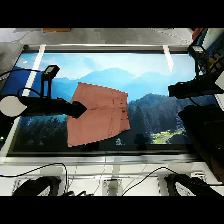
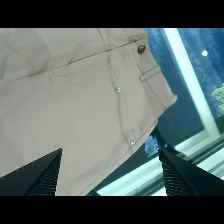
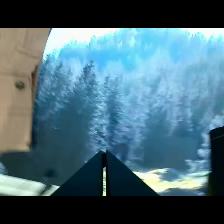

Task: Fold the clothes and pants, and hang the long-sleeved shirts on hangers.

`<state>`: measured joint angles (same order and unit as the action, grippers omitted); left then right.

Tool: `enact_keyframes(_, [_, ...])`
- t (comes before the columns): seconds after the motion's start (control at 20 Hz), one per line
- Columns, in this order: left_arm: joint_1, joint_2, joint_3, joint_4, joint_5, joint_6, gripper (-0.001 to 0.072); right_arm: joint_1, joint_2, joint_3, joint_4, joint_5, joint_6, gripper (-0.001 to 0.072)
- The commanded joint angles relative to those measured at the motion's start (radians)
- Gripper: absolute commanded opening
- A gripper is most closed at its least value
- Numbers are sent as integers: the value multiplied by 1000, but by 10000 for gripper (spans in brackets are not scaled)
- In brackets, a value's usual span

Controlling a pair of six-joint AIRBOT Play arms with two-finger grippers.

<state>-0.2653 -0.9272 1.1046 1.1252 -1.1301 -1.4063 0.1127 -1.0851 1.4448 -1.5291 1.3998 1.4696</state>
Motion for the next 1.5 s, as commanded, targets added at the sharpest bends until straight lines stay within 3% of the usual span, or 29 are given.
enact_keyframes(0.0, [0, 7, 2, 5, 5, 1, 697, -1, 2, -41, -16, 57, -237, 20])
enact_keyframes(0.15, [30, 78, 2, 51, 12, 82, 697, -7, 11, -213, 39, 56, -278, 20])
enact_keyframes(0.3, [106, 216, -2, 227, 19, 88, 697, -7, 15, -423, 147, 35, -296, 20])
enact_keyframes(0.4, [160, 310, -31, 342, 67, 87, 697, -6, 14, -558, 349, -45, -340, 20])
enact_keyframes(0.55, [240, 410, -108, 409, 129, 87, 697, -6, 14, -711, 582, -290, -329, 51])
enact_keyframes(0.6, [257, 422, -117, 409, 129, 87, 697, -6, 14, -740, 626, -362, -305, 202])
enact_keyframes(0.65, [270, 424, -117, 408, 129, 86, 697, -6, 13, -763, 649, -428, -258, 444])
enact_keyframes(0.7, [272, 423, -117, 409, 128, 87, 697, -6, 6, -773, 653, -468, -220, 473])
enact_keyframes(0.85, [277, 400, -122, 416, 126, 44, 694, -6, -61, -774, 663, -486, -167, 452])
enact_keyframes(1.1, [280, 329, -161, 416, 119, 0, 692, -6, -243, -755, 760, -476, -169, 457])
enact_keyframes(1.2, [280, 282, -175, 431, 120, -11, 572, -6, -307, -724, 808, -475, -180, 457])
enact_keyframes(1.45, [376, 84, -178, 388, 42, -11, 535, -6, -404, -630, 857, -473, -179, 452])
